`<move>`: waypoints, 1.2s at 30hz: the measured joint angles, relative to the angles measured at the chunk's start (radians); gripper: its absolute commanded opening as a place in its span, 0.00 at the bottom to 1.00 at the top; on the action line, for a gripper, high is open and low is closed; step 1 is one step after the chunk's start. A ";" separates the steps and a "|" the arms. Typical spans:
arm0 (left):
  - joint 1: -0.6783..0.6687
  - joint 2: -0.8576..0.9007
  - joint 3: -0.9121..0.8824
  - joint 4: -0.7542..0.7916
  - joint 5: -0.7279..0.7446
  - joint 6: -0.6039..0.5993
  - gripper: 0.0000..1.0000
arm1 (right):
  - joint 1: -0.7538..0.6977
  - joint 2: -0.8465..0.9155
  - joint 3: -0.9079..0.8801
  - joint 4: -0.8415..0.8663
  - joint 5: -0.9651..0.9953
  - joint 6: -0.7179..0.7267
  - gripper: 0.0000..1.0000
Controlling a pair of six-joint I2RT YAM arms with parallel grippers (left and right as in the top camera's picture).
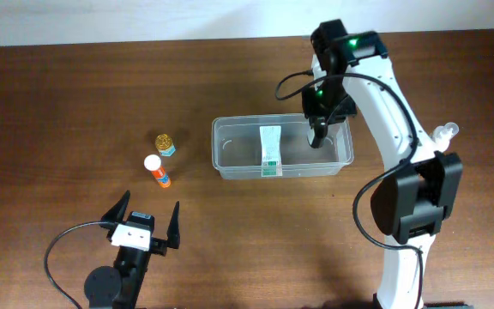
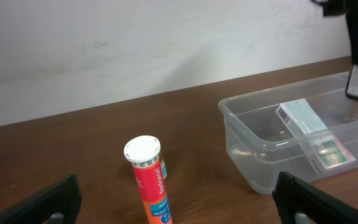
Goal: Pack container
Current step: 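Lower the dark bottle into the container and open the gripper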
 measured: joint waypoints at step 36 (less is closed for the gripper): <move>0.000 0.000 0.000 0.000 0.000 0.000 0.99 | 0.000 0.000 -0.153 0.104 0.000 0.022 0.40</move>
